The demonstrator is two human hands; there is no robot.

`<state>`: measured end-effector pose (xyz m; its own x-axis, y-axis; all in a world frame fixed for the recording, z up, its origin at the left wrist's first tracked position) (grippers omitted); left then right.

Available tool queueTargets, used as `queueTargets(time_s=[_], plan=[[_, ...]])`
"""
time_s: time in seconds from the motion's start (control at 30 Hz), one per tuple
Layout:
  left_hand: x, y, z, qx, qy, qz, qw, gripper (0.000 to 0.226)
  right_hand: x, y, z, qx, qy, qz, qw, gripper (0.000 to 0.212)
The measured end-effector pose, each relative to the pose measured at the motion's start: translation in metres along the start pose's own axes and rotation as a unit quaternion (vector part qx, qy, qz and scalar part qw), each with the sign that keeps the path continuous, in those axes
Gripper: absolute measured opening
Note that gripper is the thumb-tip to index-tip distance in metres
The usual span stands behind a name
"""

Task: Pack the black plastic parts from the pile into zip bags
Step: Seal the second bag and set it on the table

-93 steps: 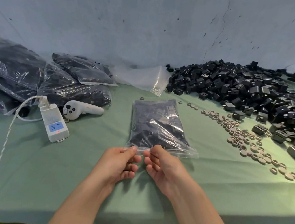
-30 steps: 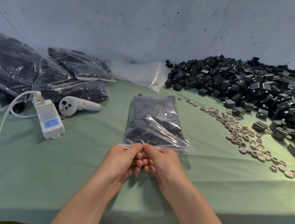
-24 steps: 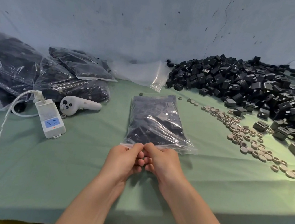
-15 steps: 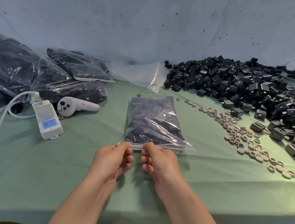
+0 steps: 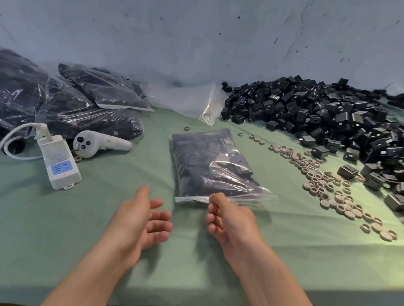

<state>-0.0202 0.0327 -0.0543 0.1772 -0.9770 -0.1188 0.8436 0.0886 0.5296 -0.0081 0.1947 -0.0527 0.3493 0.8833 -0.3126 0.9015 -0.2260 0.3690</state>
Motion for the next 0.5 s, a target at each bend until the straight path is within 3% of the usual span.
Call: queueTargets(time_s=[0.17,0.3,0.5], plan=[[-0.046,0.014,-0.013,-0.016,-0.026,-0.078,0.997,0.037,-0.001,0.001,0.003,-0.008,0.023,-0.02,1.0,0.024],[-0.055,0.015,-0.016,-0.064,-0.017,-0.047,0.997,0.036,0.0,0.002,0.005,-0.017,0.011,0.028,0.999,0.028],[-0.052,0.019,-0.019,-0.064,0.009,-0.036,0.997,0.025,0.009,-0.003,0.003,-0.023,-0.092,0.1,0.99,0.027]])
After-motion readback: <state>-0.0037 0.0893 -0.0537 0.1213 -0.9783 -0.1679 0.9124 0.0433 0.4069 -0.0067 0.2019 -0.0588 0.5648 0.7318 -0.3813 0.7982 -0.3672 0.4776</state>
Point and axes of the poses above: each hand's wrist, its own y-axis away from the middle knuckle, its own x-axis out of the back of the hand, z = x × y, the point moved 2 cm from there along -y, towards the middle knuckle, and after that the axes turned 5 degrees about x, right-handed, at the moved point
